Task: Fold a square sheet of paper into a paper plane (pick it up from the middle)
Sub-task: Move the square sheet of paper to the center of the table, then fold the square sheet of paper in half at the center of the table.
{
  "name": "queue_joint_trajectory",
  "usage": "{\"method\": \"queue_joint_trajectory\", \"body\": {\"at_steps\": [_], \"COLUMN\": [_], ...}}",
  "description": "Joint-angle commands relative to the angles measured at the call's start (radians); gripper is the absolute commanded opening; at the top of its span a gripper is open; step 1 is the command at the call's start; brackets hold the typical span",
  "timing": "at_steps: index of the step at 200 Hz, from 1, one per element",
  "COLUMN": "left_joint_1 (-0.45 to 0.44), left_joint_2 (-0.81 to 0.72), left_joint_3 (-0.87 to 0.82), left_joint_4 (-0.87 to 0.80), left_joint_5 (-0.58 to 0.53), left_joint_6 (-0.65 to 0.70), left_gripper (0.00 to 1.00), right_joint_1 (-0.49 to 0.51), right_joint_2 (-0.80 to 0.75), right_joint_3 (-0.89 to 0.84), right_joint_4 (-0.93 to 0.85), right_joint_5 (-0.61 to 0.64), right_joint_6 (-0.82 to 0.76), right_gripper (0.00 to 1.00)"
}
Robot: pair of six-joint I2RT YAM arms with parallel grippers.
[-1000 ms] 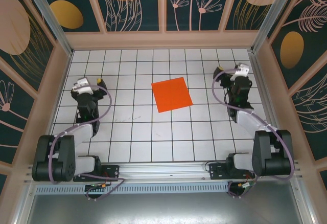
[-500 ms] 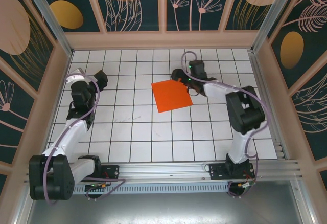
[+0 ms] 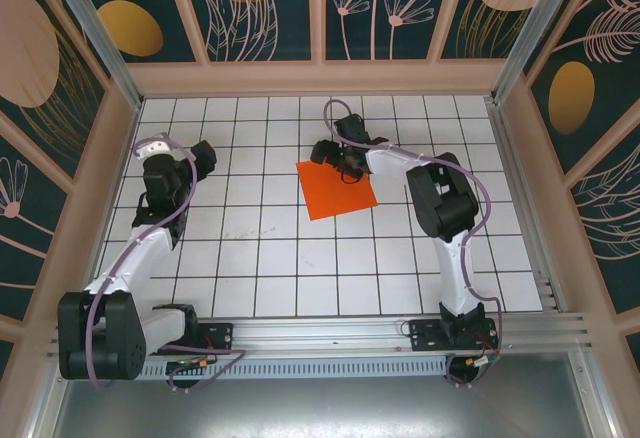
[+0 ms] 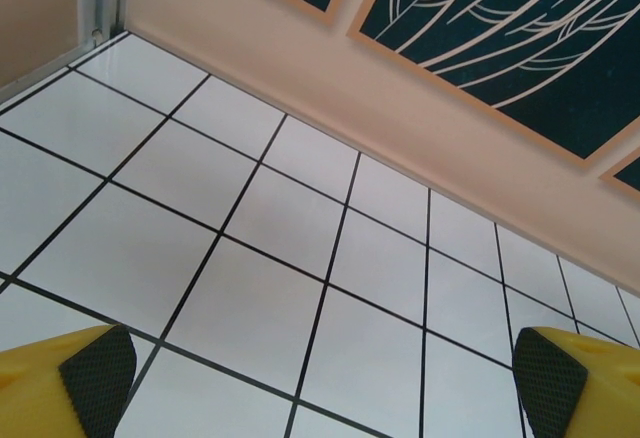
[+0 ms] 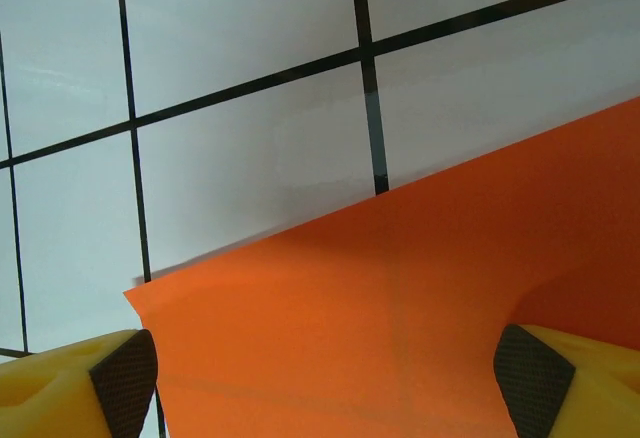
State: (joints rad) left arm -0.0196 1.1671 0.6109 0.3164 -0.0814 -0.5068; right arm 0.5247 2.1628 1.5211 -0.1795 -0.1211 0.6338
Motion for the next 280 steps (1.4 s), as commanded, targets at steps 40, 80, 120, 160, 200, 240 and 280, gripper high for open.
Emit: {"method": "queue_joint_trajectory", "body": {"at_steps": [40, 80, 120, 160, 200, 240, 280], "left_joint_1": [0.005, 0.004, 0.004, 0.005, 0.005, 0.005, 0.004], "left_joint_2": [0.032, 0.042, 0.045, 0.045, 0.057, 0.08, 0.096], "left_joint_3": [0.044, 0.05, 0.057, 0.066, 0.067, 0.078, 0.081], "left_joint_4": [-0.019, -0.02, -0.025, -0.041, -0.037, -0.038, -0.036], "left_joint_5": [0.02, 0.026, 0.027, 0.034, 0.051, 0.066, 0.071], "left_joint_6": [-0.012, -0.017, -0.017, -0.015, -0.02, -0.025, -0.03], "left_gripper": [0.99, 0.98, 0.99, 0.98, 0.99, 0.99, 0.98], "right_joint_1": [0.008, 0.002, 0.009, 0.041, 0.043, 0.052, 0.059], "right_joint_2": [-0.073, -0.233, -0.316, -0.253, -0.238, -0.211, -0.189], "right_joint_3": [-0.193, -0.491, -0.398, -0.206, -0.216, -0.237, -0.304], "right_joint_4": [-0.164, -0.137, -0.208, -0.388, -0.509, -0.517, -0.504], "right_joint_5": [0.079, 0.115, 0.145, 0.208, 0.25, 0.212, 0.182], "right_joint_6": [-0.135, -0.323, -0.313, -0.207, -0.241, -0.264, -0.258], "right_gripper": [0.92, 0.92, 0.92, 0.94, 0.99, 0.99, 0.97]}}
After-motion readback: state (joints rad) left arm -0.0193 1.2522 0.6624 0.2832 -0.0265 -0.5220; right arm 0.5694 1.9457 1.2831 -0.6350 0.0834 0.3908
